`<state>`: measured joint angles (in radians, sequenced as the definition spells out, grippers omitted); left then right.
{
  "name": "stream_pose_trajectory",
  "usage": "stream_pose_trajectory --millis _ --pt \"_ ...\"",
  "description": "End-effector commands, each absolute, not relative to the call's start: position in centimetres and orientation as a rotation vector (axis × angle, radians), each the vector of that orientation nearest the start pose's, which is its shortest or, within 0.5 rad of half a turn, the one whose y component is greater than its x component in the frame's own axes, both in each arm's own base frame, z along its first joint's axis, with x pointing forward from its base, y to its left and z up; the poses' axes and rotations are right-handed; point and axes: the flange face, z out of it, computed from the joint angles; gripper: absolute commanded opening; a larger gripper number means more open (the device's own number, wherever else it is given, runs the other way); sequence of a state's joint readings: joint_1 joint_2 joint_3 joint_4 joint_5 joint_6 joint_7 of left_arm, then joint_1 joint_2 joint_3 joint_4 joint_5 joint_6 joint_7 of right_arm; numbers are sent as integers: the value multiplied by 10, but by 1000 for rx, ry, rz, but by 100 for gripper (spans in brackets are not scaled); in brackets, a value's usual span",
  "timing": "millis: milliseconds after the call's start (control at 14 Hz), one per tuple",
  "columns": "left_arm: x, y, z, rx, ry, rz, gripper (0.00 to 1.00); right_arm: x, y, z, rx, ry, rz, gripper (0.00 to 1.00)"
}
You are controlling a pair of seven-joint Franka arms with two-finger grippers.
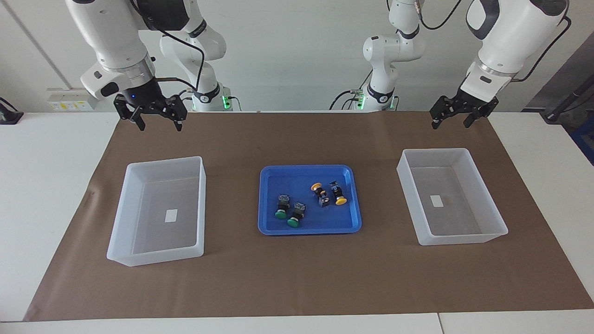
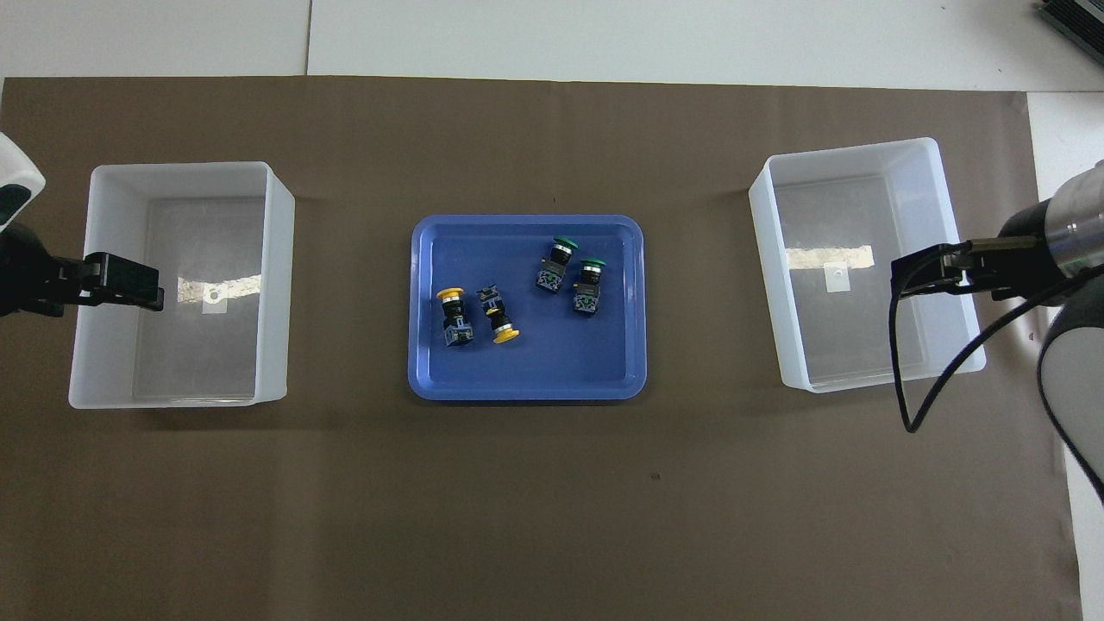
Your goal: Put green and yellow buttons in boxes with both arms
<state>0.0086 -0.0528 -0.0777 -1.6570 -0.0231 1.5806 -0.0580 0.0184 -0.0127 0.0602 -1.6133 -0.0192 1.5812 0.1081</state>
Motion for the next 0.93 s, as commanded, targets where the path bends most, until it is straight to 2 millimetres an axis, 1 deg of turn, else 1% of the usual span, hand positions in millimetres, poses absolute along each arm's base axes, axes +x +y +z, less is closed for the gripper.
stream_pose_trajectory --millis 0,71,357,429,643,857 --pt "529 -41 639 -3157 35 16 100 548 42 610 -3144 39 19 100" --pt "527 -40 643 -3159 36 41 100 548 41 609 -3142 39 22 100" --pt "526 -46 641 -3160 45 36 100 548 41 609 -3144 24 24 100" --pt "526 -46 641 -3158 47 39 100 548 37 609 -3144 46 22 100" --pt "526 -40 640 -3159 28 41 100 550 33 611 -3143 53 7 100" --pt "528 -39 638 -3161 25 19 100 550 33 611 -3141 41 7 100"
